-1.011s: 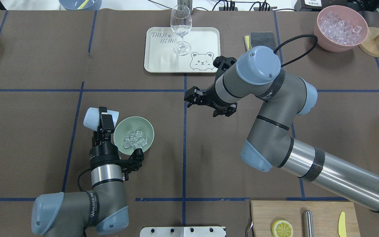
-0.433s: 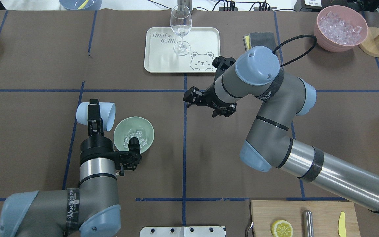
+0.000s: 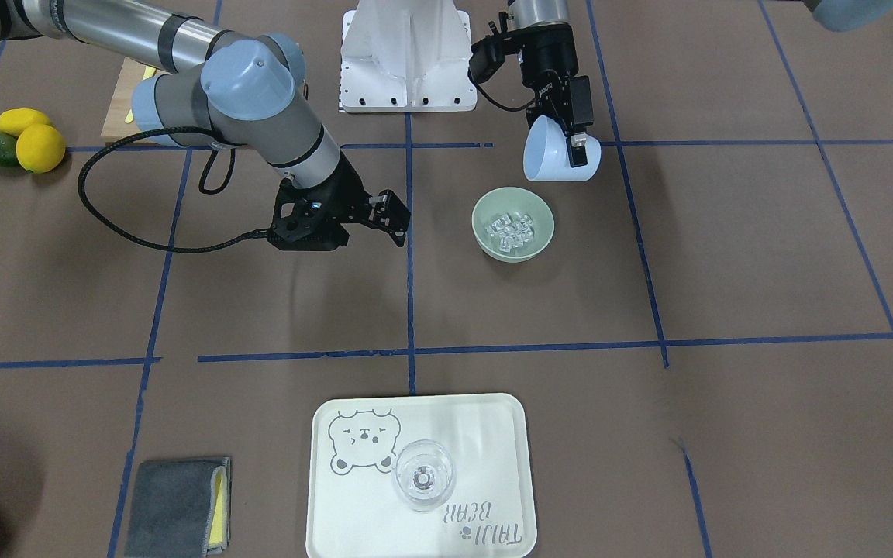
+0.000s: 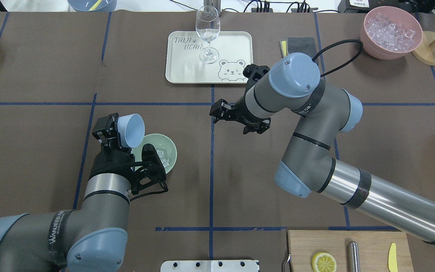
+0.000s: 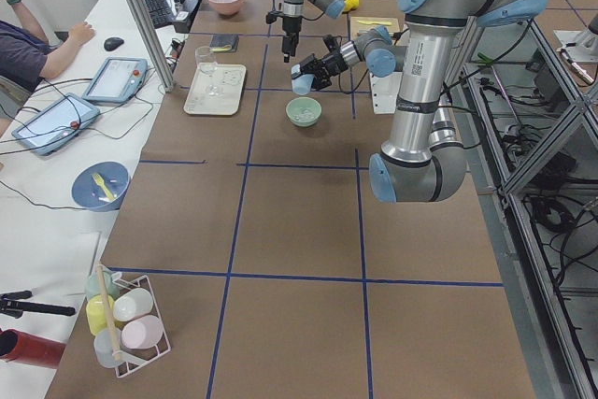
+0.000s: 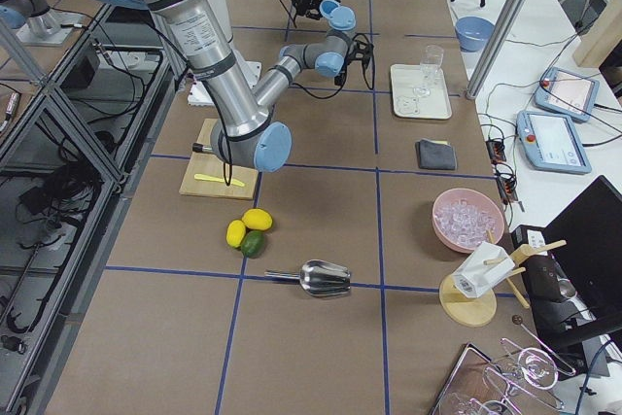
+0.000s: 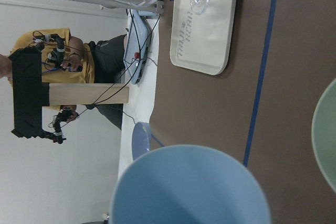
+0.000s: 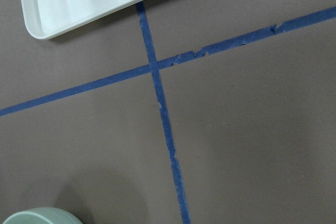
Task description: Pour ice into bowl
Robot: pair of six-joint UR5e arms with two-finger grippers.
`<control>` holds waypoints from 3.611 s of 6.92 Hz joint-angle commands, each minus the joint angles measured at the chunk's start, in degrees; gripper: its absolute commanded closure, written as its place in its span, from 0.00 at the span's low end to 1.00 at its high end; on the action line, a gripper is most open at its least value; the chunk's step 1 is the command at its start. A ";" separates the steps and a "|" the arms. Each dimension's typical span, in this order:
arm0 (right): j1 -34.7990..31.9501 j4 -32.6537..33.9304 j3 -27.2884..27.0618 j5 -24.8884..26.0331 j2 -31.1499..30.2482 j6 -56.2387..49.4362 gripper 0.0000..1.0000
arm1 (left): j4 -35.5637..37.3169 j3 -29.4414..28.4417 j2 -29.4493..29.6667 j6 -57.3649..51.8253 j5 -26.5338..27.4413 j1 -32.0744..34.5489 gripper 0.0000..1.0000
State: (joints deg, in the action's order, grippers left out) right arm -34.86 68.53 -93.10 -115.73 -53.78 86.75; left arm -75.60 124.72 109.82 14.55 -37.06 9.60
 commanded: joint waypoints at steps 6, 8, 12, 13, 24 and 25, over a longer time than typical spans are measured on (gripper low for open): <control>2.33 0.11 0.03 2.78 0.69 0.79 0.00 | -43.94 0.18 -24.26 12.34 -18.63 13.48 1.00; 5.58 0.37 1.86 6.74 4.62 1.05 0.00 | -57.66 -3.31 -34.46 21.26 -19.27 14.12 1.00; 12.08 0.28 9.84 13.24 12.88 4.91 0.00 | -74.95 -13.62 -36.17 38.69 -19.98 14.91 1.00; 13.14 0.20 16.92 14.04 17.00 4.83 0.00 | -74.95 -13.88 -36.17 38.97 -20.15 15.61 1.00; 12.89 1.43 15.51 14.49 16.51 3.78 1.00 | -87.96 -29.09 -35.64 47.24 -27.54 20.72 1.00; 12.28 1.60 14.02 14.31 16.43 3.61 1.00 | -88.13 -30.83 -35.47 47.50 -25.63 20.63 1.00</control>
State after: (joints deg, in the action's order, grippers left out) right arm -21.93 70.00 -77.47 -101.18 -37.25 90.49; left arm -163.22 95.59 74.37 61.76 -64.32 30.28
